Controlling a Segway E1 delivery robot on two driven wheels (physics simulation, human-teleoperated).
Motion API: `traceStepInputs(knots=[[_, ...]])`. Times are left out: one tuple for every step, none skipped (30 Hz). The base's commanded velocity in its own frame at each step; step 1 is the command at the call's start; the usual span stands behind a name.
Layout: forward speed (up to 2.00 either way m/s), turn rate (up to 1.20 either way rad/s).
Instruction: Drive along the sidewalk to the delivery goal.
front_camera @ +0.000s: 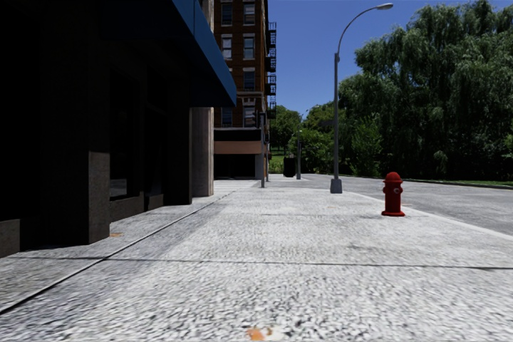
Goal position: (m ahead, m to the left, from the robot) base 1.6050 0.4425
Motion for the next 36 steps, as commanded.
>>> traceStepInputs(knots=[[2.0,0.0],[2.0,0.0],[2.0,-0.08],[2.0,-0.11],[2.0,-0.11],[2.0,-0.12],[2.0,-0.12],[2.0,-0.12],[2.0,-0.12],[2.0,-0.12],[2.0,-0.12],[2.0,-0.12],[2.0,-0.12],[2.0,-0.12],[2.0,-0.12],[2.0,-0.04],[2.0,0.0],[2.0,0.0],[2.0,0.0],[1.9,0.0],[1.6,0.0],[1.32,0.0],[1.02,0.0],[0.82,0.0],[0.64,0.0],[0.64,0.0],[0.33,0.0],[0.33,0.0],[0.19,0.0],[0.13,0.0],[0.1,0.0],[0.06,0.0],[0.0,0.0],[0.0,0.0],[0.0,0.0],[0.0,0.0]])
